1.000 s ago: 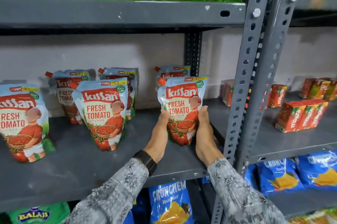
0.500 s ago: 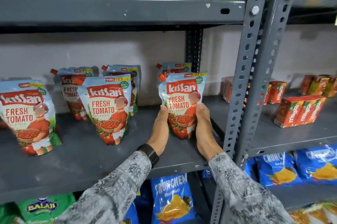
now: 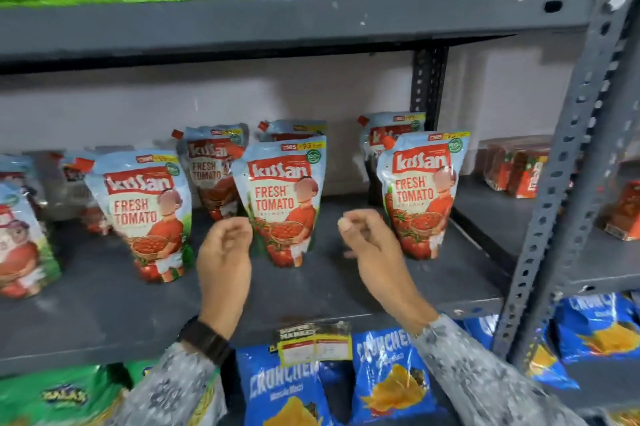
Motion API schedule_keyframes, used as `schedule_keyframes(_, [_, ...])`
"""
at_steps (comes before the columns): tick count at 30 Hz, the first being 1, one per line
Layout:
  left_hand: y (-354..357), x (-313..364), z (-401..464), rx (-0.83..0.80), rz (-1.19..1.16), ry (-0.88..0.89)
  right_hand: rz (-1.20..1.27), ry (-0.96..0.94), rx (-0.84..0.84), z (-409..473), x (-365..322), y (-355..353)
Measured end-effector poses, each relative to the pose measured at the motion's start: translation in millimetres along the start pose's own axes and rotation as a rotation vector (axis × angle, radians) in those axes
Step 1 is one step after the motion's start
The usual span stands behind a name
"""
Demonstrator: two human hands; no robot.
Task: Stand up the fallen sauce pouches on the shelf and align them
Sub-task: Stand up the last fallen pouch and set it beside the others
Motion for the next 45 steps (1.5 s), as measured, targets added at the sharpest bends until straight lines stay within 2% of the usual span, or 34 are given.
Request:
schedule_keyframes(2, [-2, -4, 25, -0.015, -0.014, -0.028, 0.073, 0.1, -0.042, 19, 7, 32])
schedule_keyframes(4, [10, -11, 41, -0.143, -0.071, -0.143, 0.155, 0.198, -0.056, 35, 12, 56])
schedule_keyframes(7, [31, -25, 45, -0.296, -0.233, -0.296, 0.263, 0.219, -0.094, 45, 20, 73])
schedule_keyframes(9, [36, -29, 41, -0.367, -0.225, -0.316, 0.258, 0.17, -0.134, 44, 20, 80])
schedule_keyframes(12, [36, -32, 38, -0.391, -0.183, -0.312, 0.257, 0.158, -0.154, 40, 16, 81])
schedule_keyframes(18, [52, -28, 30, -0.451, -0.181, -0.31, 0.279, 0.18, -0.103, 38, 15, 63])
schedule_keyframes(26, [61, -32, 25, -0.501, -0.183, -0.308, 0.28, 0.173, -0.113, 36, 18, 51])
schedule_keyframes(34, [53, -25, 18, -0.504, -0.089, -0.311, 0.302, 0.18, -0.13, 34, 20, 53])
schedule_keyframes(37, [40, -25, 18, -0.472, -0.043, -0.302, 0.303, 0.161, -0.053, 29, 20, 41])
schedule_keyframes(41, [-3, -17, 12, -0.427, 0.105, -0.209, 0.103, 0.061, 0.113, 13, 8, 11])
schedule_keyframes(45, [-57, 2, 12, -0.362, 0.186, -0.056, 0.139, -0.023, -0.045, -4, -33, 41])
Point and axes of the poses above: each hand's wrist, its own z-axis towards the middle knuckle, its own y-axis out of the palm, x = y × z, the point moved 6 cm from there along z, towards the middle knuckle, and after that the axes turned 5 degrees about -z, right-handed, at the moved point
